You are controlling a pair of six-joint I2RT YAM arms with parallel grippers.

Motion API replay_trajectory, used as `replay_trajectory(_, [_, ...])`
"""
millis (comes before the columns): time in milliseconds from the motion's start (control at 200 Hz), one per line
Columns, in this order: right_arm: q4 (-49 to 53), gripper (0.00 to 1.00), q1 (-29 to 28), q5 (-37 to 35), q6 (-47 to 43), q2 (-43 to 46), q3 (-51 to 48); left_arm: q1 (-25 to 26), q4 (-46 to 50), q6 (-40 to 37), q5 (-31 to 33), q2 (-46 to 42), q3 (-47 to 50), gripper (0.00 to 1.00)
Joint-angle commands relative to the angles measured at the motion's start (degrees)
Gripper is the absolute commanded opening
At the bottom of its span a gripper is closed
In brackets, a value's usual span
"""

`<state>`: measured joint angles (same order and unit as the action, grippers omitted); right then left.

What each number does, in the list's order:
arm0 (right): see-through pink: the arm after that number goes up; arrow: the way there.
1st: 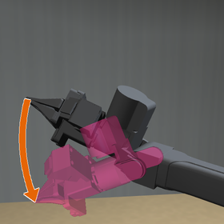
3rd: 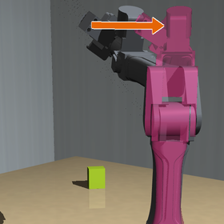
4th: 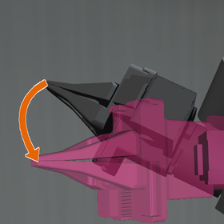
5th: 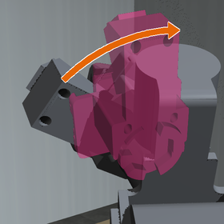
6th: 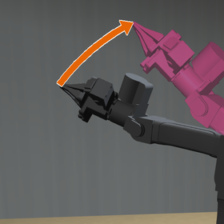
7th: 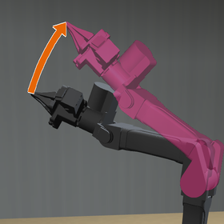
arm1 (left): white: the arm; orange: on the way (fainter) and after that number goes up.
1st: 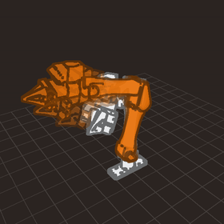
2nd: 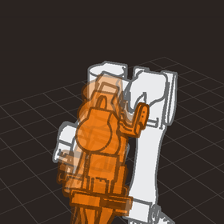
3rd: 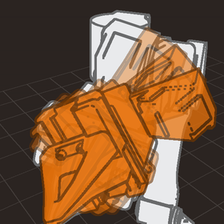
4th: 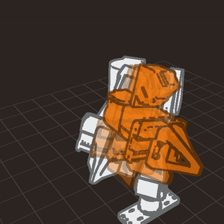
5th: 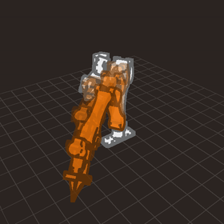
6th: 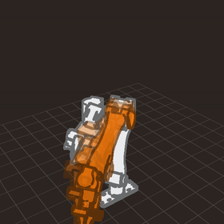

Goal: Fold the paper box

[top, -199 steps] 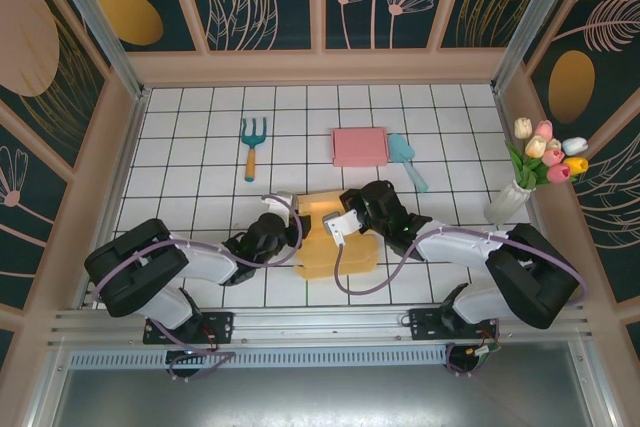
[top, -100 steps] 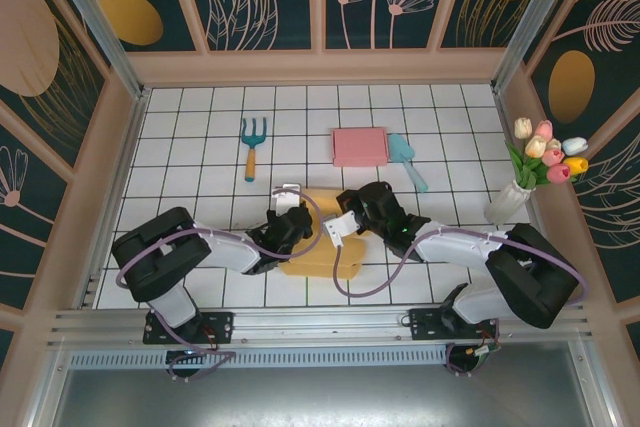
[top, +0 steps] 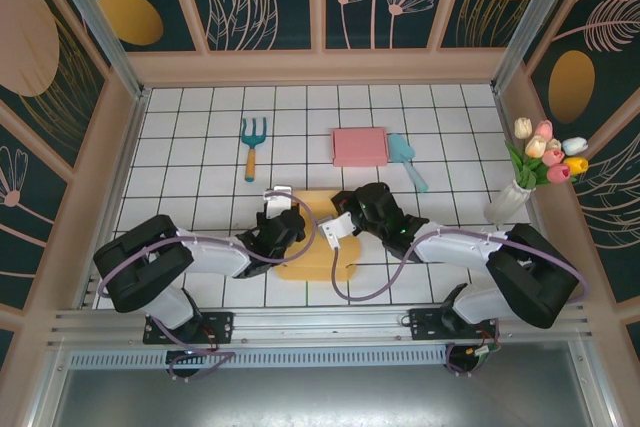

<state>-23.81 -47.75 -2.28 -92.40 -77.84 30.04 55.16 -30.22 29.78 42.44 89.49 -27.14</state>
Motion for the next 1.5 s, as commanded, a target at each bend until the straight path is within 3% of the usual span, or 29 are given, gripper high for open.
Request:
replay_trajectory(0, [7.3,0.00,-0.1,-0.3,0.9,-0.9,-1.3,-1.6,0.6,-0.2,1.1,-1.8,2.7,0.48])
replay_trajectory(85, [7.0,0.00,-0.1,-0.8,1.2,-1.1,-1.2,-1.0,-1.1,0.3,-1.0,-2.2,3.5,0.55])
replay_trajectory(415, [5.4,0.00,-0.4,-1.1,2.5,-1.4,-1.2,1.0,-1.5,1.0,-3.3,-2.4,1.6,0.59])
replay_trajectory(515, [5.2,0.00,-0.5,-1.1,2.7,-1.3,-1.3,1.0,-0.3,1.2,-1.1,-1.7,0.9,0.40])
replay_trajectory(560, [5.2,0.00,-0.5,-1.2,2.8,-1.2,-1.4,1.0,0.5,1.5,-0.1,-0.9,0.6,0.36])
replay_trajectory(691, [5.1,0.00,-0.5,-1.5,2.8,-1.3,-1.6,1.0,-1.2,2.9,-1.3,2.0,1.1,0.44])
replay_trajectory(771, [5.3,0.00,-0.6,-1.7,3.2,-1.3,-1.6,1.0,-3.6,3.1,-1.6,3.7,2.1,0.44])
replay_trajectory(906, [5.2,0.00,-0.6,-2.1,3.3,-1.2,-1.8,1.0,0.6,3.0,5.9,5.8,0.7,0.25])
replay_trajectory(1136, [4.6,0.00,-0.5,-3.5,3.6,-1.5,-1.4,1.0,10.7,7.3,18.4,6.0,0.0,0.11])
replay_trajectory(1311, [4.1,0.00,-0.7,-3.2,4.7,-1.4,-1.7,0.9,16.4,8.9,21.8,7.2,-3.0,0.17])
replay_trajectory(1496, [4.5,0.00,-0.6,-3.1,5.4,-2.3,-1.1,1.0,3.4,0.2,8.3,2.8,0.2,0.37])
